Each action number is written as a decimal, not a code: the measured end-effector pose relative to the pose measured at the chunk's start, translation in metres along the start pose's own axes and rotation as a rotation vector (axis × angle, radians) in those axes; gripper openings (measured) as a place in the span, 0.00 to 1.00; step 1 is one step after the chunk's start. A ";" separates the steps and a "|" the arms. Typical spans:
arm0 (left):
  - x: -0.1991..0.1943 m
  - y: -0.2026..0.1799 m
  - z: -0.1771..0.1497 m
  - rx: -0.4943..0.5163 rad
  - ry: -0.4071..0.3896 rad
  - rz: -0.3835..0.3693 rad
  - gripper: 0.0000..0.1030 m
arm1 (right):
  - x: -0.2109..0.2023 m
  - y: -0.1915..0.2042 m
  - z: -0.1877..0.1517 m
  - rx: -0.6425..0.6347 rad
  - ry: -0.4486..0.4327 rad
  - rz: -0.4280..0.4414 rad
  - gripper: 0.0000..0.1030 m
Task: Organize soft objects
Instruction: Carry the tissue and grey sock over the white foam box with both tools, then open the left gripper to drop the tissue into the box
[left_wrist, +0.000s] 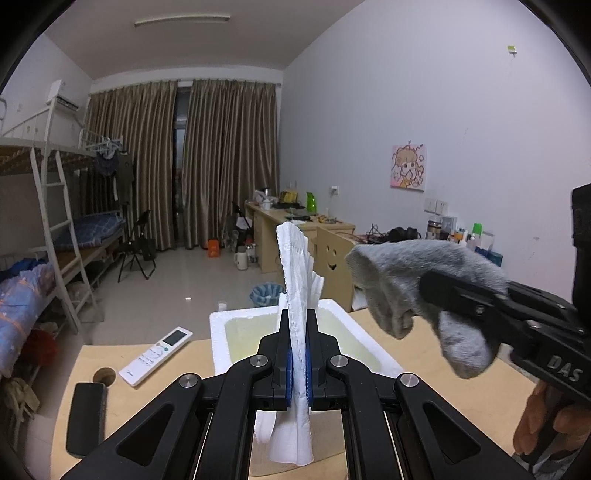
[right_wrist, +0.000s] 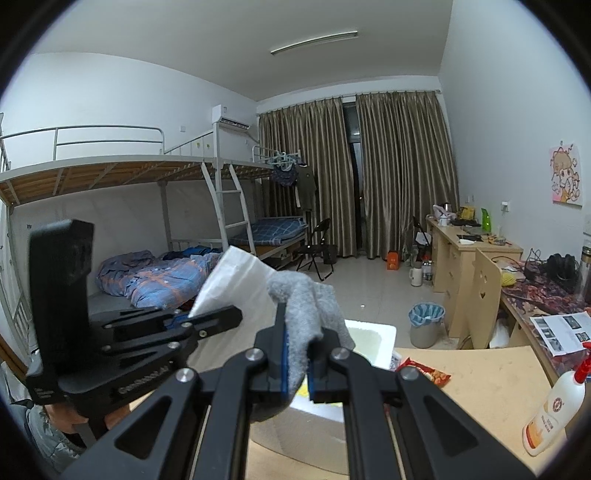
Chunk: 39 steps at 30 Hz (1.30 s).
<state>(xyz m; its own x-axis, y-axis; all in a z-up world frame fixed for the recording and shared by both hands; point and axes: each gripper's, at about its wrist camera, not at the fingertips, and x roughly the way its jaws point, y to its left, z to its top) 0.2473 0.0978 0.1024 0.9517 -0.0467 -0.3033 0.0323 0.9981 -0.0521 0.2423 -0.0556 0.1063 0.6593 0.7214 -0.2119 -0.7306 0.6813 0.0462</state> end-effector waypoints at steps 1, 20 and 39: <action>0.004 0.001 0.000 -0.001 0.006 -0.002 0.05 | 0.001 0.000 0.000 0.001 0.001 -0.002 0.10; 0.068 0.010 -0.011 -0.001 0.119 -0.020 0.12 | 0.019 -0.009 -0.002 0.024 0.040 -0.016 0.10; 0.031 0.018 -0.009 0.007 0.013 0.084 1.00 | 0.024 -0.008 0.000 0.021 0.055 -0.016 0.10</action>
<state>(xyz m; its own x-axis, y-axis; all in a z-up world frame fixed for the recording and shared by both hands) 0.2749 0.1144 0.0837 0.9471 0.0365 -0.3187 -0.0450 0.9988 -0.0192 0.2643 -0.0434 0.1007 0.6595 0.7031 -0.2659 -0.7159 0.6954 0.0630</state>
